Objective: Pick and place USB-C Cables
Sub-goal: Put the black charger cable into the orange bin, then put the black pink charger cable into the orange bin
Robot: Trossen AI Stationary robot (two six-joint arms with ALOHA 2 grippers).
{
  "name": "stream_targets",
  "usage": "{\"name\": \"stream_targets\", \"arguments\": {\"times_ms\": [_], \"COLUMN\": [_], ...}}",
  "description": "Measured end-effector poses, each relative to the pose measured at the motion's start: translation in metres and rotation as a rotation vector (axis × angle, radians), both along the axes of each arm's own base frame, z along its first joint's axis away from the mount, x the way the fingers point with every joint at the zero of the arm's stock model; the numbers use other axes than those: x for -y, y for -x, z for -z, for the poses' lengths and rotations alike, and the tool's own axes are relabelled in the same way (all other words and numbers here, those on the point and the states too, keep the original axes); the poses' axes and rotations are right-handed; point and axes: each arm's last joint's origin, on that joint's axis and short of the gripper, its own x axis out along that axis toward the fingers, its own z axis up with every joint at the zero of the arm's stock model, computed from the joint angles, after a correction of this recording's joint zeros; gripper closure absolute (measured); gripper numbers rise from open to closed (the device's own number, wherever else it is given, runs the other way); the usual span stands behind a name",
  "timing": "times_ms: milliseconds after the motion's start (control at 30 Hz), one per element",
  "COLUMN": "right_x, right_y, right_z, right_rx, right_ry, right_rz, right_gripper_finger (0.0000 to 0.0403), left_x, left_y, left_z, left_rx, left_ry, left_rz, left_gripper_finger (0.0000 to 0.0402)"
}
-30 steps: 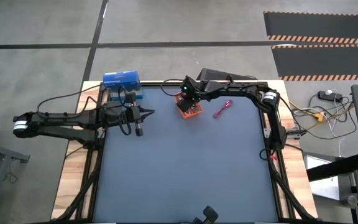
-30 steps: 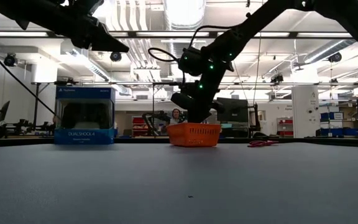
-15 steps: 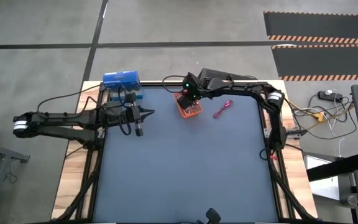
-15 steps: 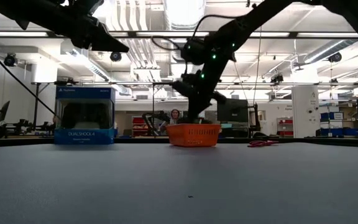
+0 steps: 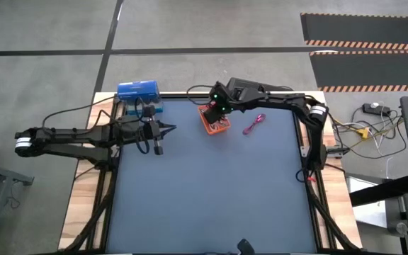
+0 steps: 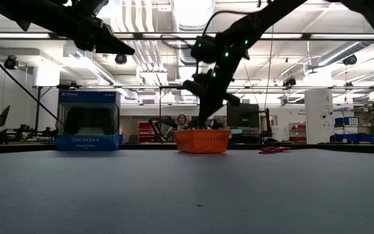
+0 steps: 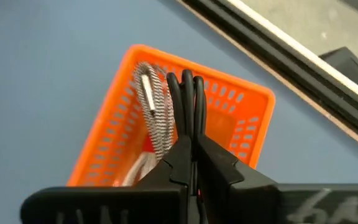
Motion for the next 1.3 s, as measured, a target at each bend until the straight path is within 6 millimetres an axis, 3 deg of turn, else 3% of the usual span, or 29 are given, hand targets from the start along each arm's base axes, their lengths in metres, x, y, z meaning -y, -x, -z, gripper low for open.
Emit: {"name": "stream_targets", "arguments": {"times_ms": [133, 267, 533, 800, 967, 1300], "right_x": [0.003, 0.005, 0.0, -0.022, -0.029, -0.042], "right_y": [-0.004, -0.004, 0.003, 0.034, 0.051, 0.083], "right_z": [0.016, 0.022, 0.0, -0.015, -0.003, 0.024], "right_rx": [-0.035, -0.062, -0.067, -0.248, -0.395, -0.479], "right_ry": [0.023, 0.033, -0.009, -0.182, -0.221, -0.163], "right_rz": [0.026, 0.05, 0.078, 0.248, 0.37, 0.581], "right_gripper_finger": [0.0372, 0.0324, 0.0248, 0.0248, 0.0245, 0.0229], "left_x": [0.0, 0.0, 0.0, 0.0, 0.0, -0.002], "left_y": [0.0, 0.0, 0.0, 0.0, 0.0, 0.002], "left_z": [0.0, 0.0, 0.0, 0.001, 0.001, 0.004], "left_rx": [0.002, 0.0, 0.0, -0.009, -0.015, -0.052], "left_ry": [-0.001, 0.0, -0.001, 0.0, 0.001, -0.017], "left_rz": [0.0, -0.001, -0.004, -0.003, -0.004, -0.069], "left_gripper_finger": [0.04, 0.04, 0.04, 0.04, 0.04, 0.04]}}
